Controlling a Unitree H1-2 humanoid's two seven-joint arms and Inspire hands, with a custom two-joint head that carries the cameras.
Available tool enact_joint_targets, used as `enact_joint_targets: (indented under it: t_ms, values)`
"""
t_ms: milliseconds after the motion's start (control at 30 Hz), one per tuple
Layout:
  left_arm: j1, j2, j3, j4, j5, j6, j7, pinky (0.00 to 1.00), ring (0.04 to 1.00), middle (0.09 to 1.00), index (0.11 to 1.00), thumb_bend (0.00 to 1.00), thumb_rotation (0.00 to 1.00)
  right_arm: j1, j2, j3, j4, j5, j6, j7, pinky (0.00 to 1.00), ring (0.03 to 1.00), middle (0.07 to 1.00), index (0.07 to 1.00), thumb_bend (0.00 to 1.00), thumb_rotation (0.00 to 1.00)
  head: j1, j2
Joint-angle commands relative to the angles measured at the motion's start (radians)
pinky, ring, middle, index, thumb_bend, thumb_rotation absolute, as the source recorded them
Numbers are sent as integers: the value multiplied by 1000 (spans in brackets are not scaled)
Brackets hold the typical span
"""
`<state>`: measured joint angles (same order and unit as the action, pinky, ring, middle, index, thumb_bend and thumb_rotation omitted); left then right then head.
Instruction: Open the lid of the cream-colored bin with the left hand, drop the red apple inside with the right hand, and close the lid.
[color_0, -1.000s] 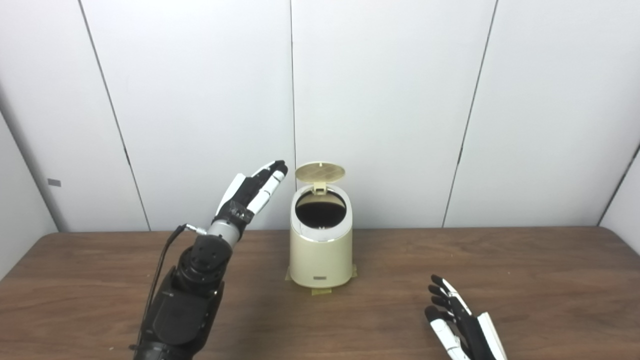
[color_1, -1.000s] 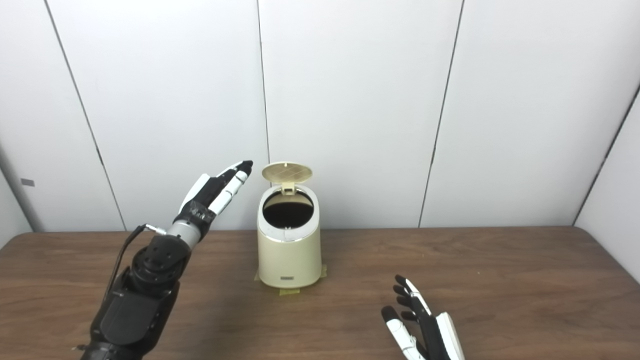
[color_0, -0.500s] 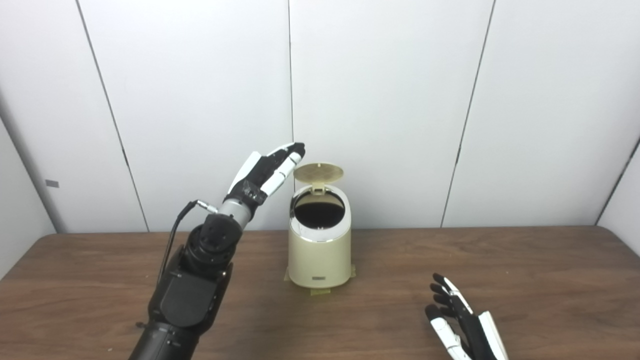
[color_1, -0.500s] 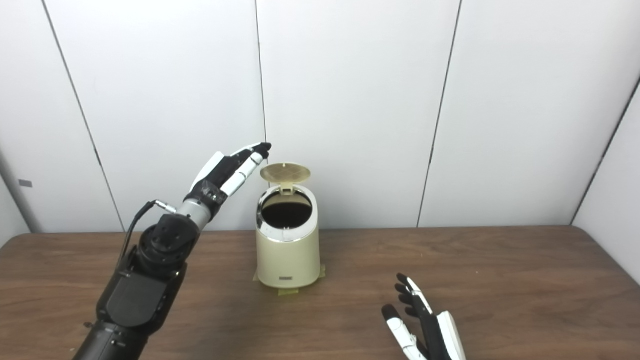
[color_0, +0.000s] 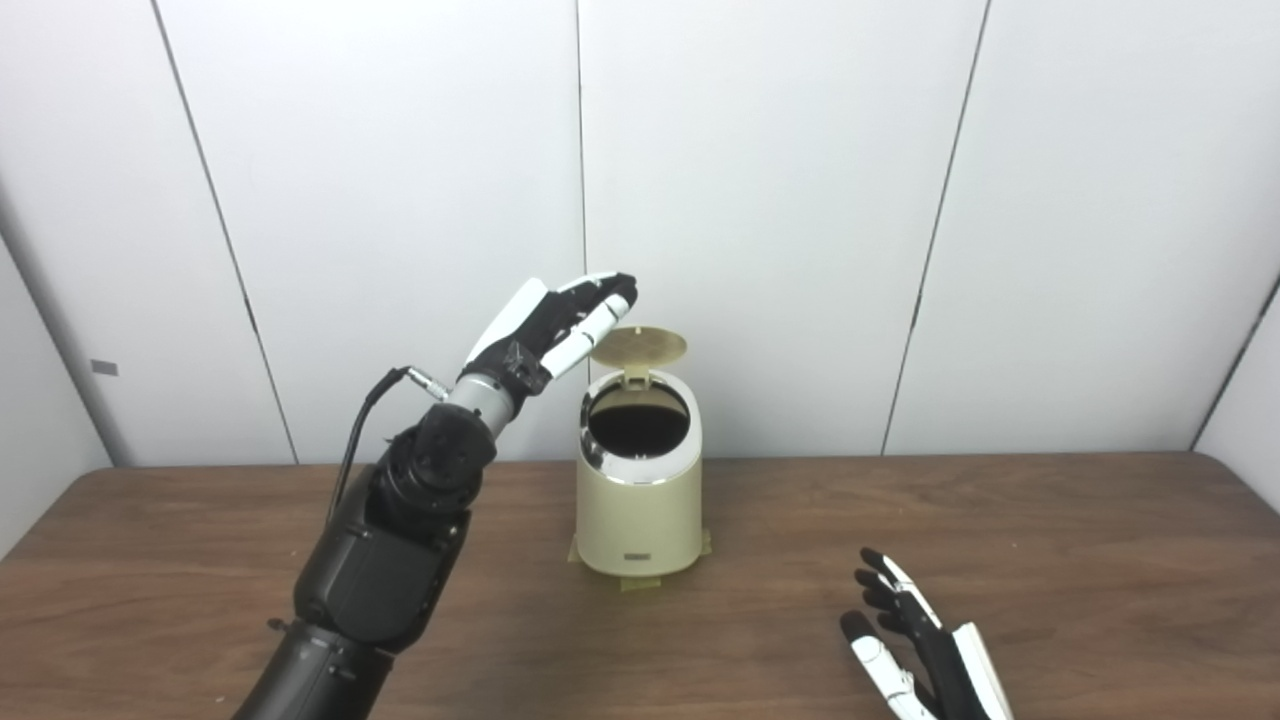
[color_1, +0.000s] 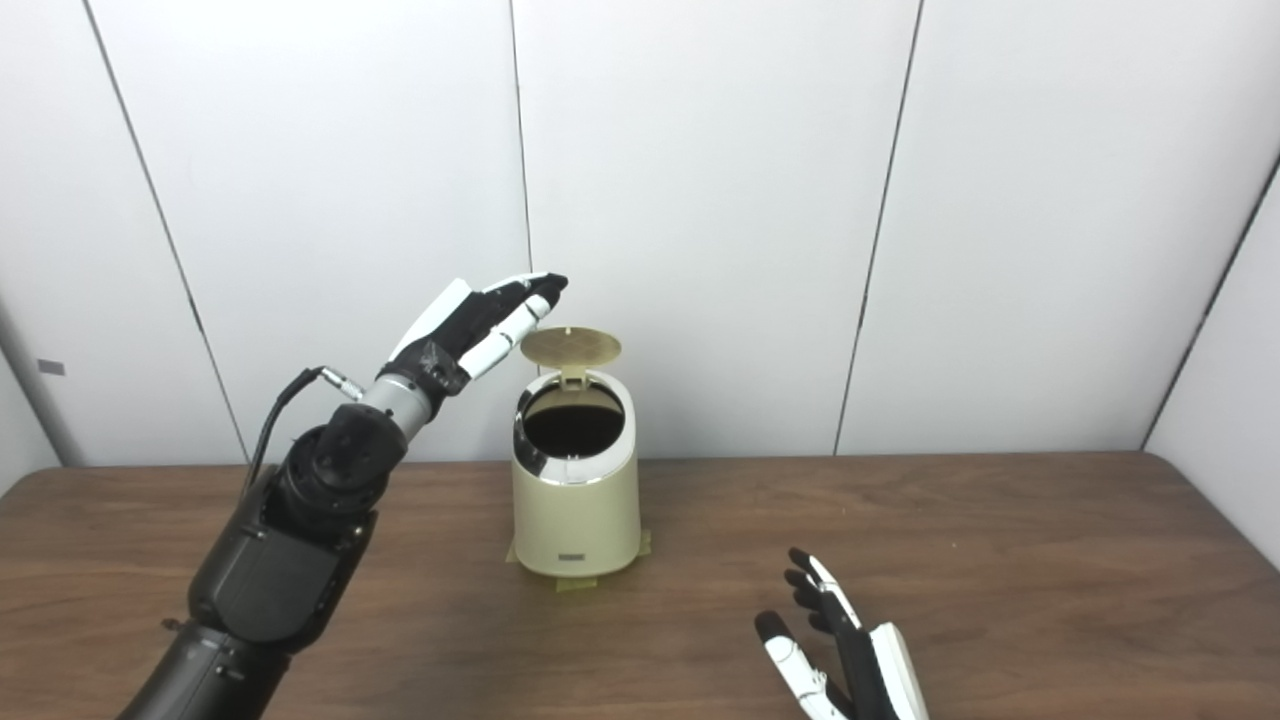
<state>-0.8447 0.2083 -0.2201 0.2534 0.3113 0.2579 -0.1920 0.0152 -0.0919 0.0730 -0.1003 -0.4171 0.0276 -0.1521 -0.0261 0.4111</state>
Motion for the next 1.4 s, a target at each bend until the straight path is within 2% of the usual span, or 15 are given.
enact_joint_targets:
  t_ms: [0,133,200,467,600,733,933,1133,1267,1367]
  values:
    - [-67,20,-14,-45,36,-7,-3,902,929,917,890,435,1000,-11,0,6,26,-10,-41,-15,801,837,854,896,457,933,-1,1]
    - [-65,45,-69,-73,138,-3,-4,833,899,900,878,463,1000,-11,2,7,24,-12,-40,-19,800,836,853,897,464,944,-3,2]
    - [-66,60,-91,-69,181,-26,3,793,873,882,865,457,993,-12,2,7,25,-14,-41,-22,803,833,849,897,459,942,-2,3]
    - [-74,108,-159,-54,323,-81,-3,763,836,849,862,441,972,-16,5,17,29,-9,-42,-20,792,831,844,897,475,953,-4,0]
    - [-79,119,-176,-56,360,-63,-42,820,863,856,864,476,969,-18,3,18,28,-13,-34,-20,791,829,841,899,491,982,-3,-2]
    - [-76,123,-174,-71,379,-45,-89,847,881,868,879,490,993,-22,3,16,33,-13,-43,-27,787,823,833,896,475,966,-3,-4]
    - [-63,139,-173,-85,395,-50,-140,845,899,890,896,520,1000,-26,-1,13,38,-19,-41,-34,801,824,830,900,473,961,-1,-2]
    - [-41,155,-173,-120,410,-57,-171,908,927,902,896,531,1000,-26,-2,14,39,-18,-37,-34,814,832,831,903,469,967,-3,-6]
    - [-9,179,-206,-186,485,-51,-191,891,894,869,881,548,1000,-28,4,15,40,-8,-33,-29,809,833,831,902,454,949,-7,-7]
    - [10,195,-234,-230,554,-45,-219,915,882,858,871,538,1000,-29,11,16,37,-12,-20,-30,796,827,825,898,449,956,-9,-3]
